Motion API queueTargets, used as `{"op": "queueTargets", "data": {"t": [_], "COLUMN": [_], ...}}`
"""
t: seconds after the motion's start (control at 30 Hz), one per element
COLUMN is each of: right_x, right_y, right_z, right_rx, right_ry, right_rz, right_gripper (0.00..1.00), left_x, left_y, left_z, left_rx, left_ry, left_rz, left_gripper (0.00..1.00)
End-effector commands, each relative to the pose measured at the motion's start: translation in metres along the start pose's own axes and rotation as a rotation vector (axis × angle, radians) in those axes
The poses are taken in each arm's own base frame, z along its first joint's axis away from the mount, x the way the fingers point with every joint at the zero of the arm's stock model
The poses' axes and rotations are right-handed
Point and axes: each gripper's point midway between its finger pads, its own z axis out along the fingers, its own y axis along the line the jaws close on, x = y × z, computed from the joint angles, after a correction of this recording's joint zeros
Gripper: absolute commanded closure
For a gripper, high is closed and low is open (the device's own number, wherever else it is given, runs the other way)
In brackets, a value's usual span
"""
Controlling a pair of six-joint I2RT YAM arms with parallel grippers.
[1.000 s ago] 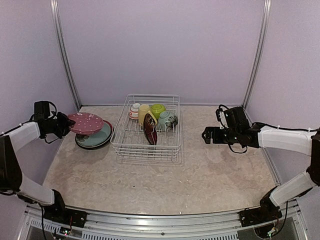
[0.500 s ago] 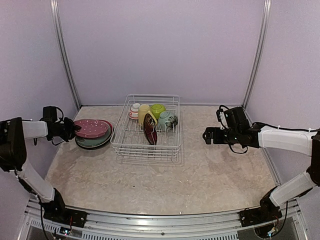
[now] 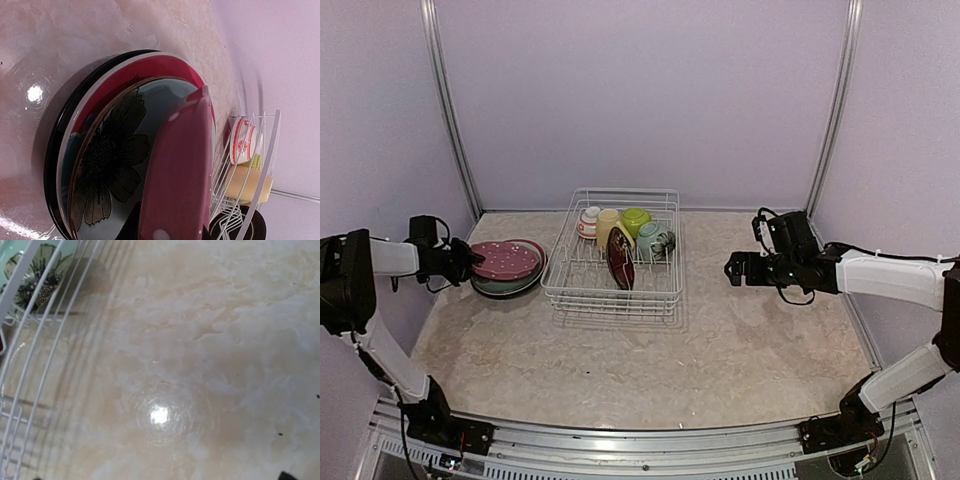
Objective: Unload the mixed dishes from the dish rack
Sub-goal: Place the plate on the plate.
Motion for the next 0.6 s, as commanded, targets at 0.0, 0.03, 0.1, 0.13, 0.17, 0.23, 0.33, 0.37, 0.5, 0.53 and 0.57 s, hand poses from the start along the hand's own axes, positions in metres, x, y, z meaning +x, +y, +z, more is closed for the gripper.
{"op": "queueTargets", "data": {"t": [0.0, 0.03, 0.1, 0.13, 0.17, 0.23, 0.33, 0.37, 0.5, 0.53, 0.57], "right_x": [-0.004, -0.004, -0.003, -0.003, -0.002, -0.002, -0.003, -0.004, -0.002, -0.003, -0.003], "right_y": [0.008, 0.008, 0.007, 0.007, 0.007, 0.007, 0.007, 0.007, 0.007, 0.007, 0.007], "right_z": [-0.002, -0.001, -0.001, -0.001, -0.001, -0.001, -0.002, -0.003, -0.003, -0.002, -0.001], "right_rx": [-0.013, -0.012, -0.011, -0.012, -0.011, -0.009, -0.01, -0.012, -0.014, -0.014, -0.015], "right_ry": [-0.007, -0.006, -0.004, -0.004, -0.002, -0.003, -0.006, -0.009, -0.012, -0.011, -0.012], "right_rz": [0.001, 0.002, 0.004, 0.004, 0.003, 0.003, 0.004, 0.007, 0.009, 0.009, 0.012], "right_gripper": [0.0, 0.0, 0.0, 0.0, 0.0, 0.0, 0.0, 0.0, 0.0, 0.0, 0.0], "left_x": [-0.016, -0.016, -0.016, -0.016, -0.017, -0.017, -0.015, -0.014, -0.012, -0.011, -0.01], "left_y": [-0.028, -0.027, -0.026, -0.024, -0.023, -0.021, -0.015, -0.014, -0.008, -0.008, -0.006], "left_z": [0.0, 0.001, 0.002, 0.002, 0.002, 0.0, -0.001, -0.002, -0.004, -0.004, -0.005], "left_rx": [0.086, 0.082, 0.077, 0.069, 0.063, 0.043, 0.012, 0.001, -0.039, -0.044, -0.05], "left_ry": [-0.027, -0.024, -0.022, -0.02, -0.024, -0.03, -0.026, -0.024, -0.027, -0.025, -0.021], "left_rz": [0.064, 0.063, 0.066, 0.065, 0.068, 0.069, 0.07, 0.075, 0.088, 0.091, 0.091], "left_gripper": [0.95, 0.94, 0.92, 0.89, 0.86, 0.81, 0.74, 0.72, 0.66, 0.65, 0.64]}}
